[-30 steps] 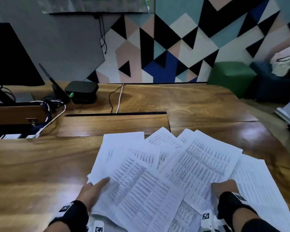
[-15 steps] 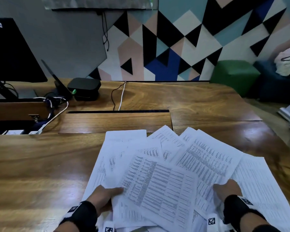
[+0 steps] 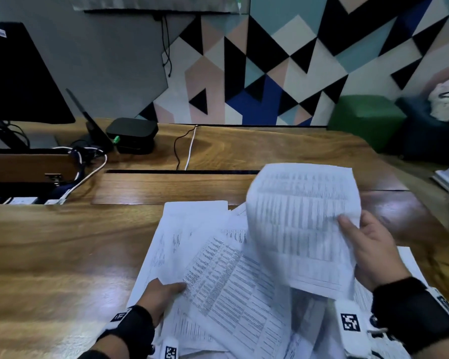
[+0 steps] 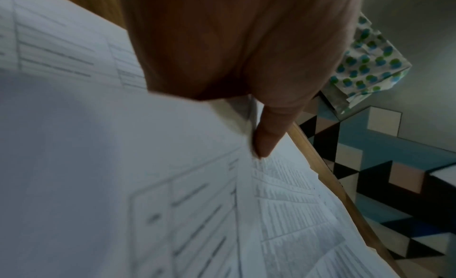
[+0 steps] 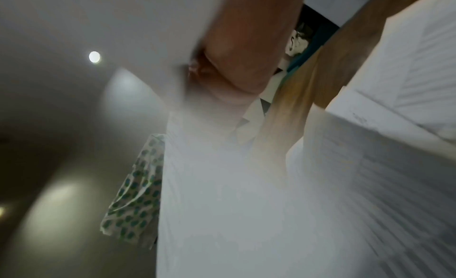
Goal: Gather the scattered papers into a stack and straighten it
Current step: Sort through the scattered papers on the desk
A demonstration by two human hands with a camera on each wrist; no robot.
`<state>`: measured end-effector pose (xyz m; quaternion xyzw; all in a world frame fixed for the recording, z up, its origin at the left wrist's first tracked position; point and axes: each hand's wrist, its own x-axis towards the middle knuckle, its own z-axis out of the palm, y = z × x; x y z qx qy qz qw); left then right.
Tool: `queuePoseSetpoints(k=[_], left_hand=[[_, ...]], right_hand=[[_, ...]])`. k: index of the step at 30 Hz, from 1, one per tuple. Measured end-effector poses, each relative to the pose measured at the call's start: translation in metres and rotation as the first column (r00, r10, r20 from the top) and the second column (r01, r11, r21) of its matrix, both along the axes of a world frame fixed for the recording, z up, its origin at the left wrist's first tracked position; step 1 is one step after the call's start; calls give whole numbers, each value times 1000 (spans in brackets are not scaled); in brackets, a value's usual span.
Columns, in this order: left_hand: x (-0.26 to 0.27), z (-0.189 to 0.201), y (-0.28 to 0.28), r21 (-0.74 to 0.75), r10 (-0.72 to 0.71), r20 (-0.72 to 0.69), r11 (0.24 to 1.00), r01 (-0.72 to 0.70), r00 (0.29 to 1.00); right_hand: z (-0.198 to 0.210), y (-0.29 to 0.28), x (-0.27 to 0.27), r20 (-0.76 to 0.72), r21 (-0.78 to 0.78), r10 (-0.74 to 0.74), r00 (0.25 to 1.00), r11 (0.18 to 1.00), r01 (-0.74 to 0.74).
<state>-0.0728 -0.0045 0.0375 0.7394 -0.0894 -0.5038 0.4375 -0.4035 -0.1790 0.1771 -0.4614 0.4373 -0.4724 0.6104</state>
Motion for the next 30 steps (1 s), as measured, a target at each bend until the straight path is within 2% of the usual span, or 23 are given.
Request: queuePoseSetpoints(k=[2, 3, 5, 7, 9, 11, 15, 17, 18, 20, 22, 24, 26, 28, 30], left_hand=[[0, -1, -3, 15, 9, 20, 1000, -10, 1000], [0, 1, -5, 15, 13, 34, 1000, -14, 999], [0, 2, -8, 6, -2, 43, 1000, 2, 999], [0, 8, -11, -4, -34, 33, 999, 34, 999], [1, 11, -13, -8, -45, 2, 999, 45, 999], [4, 10, -15, -28, -54, -26, 998, 53, 998], [-3, 11, -13, -78, -70, -28, 995, 68, 997], [-11, 9, -12, -79, -137, -14, 988, 135, 991], [-14, 5, -13, -76, -158, -15, 985, 156, 987], [-17, 3, -13, -67, -154, 4, 986, 154, 988], [-13, 6, -12, -78, -140, 20, 987, 141, 990], [-1, 10, -7, -115, -112, -4, 987, 111, 994], [13, 3, 0, -109, -21, 7, 994, 22, 1000], [26, -15, 6, -59, 48, 139, 997, -40, 989], [28, -25, 10, -3, 30, 282, 1000, -30, 959]], right_hand=[[-13, 0, 13, -4, 38, 28, 1000, 999, -28], [-23, 2, 20, -62, 57, 60, 996, 997, -57], [-48, 11, 32, -285, 130, 156, 946, 984, -123], [-70, 21, 44, -536, 241, 288, 794, 953, -183], [-85, 32, 54, -693, 314, 413, 591, 911, -268], [-100, 38, 61, -773, 332, 441, 457, 894, -301], [-128, 43, 68, -842, 328, 396, 366, 915, -236], [-133, 46, 75, -854, 332, 411, 320, 903, -272], [-136, 47, 78, -849, 332, 417, 325, 899, -284], [-134, 47, 78, -841, 310, 374, 390, 925, -219], [-134, 40, 67, -867, 239, 223, 446, 971, -21], [-136, 31, 47, -911, 243, 153, 384, 950, 198], [-136, 26, 27, -930, 320, 215, 299, 873, 368], [-140, 24, 16, -923, 380, 303, 236, 812, 443], [-148, 21, 15, -910, 414, 361, 204, 784, 462]])
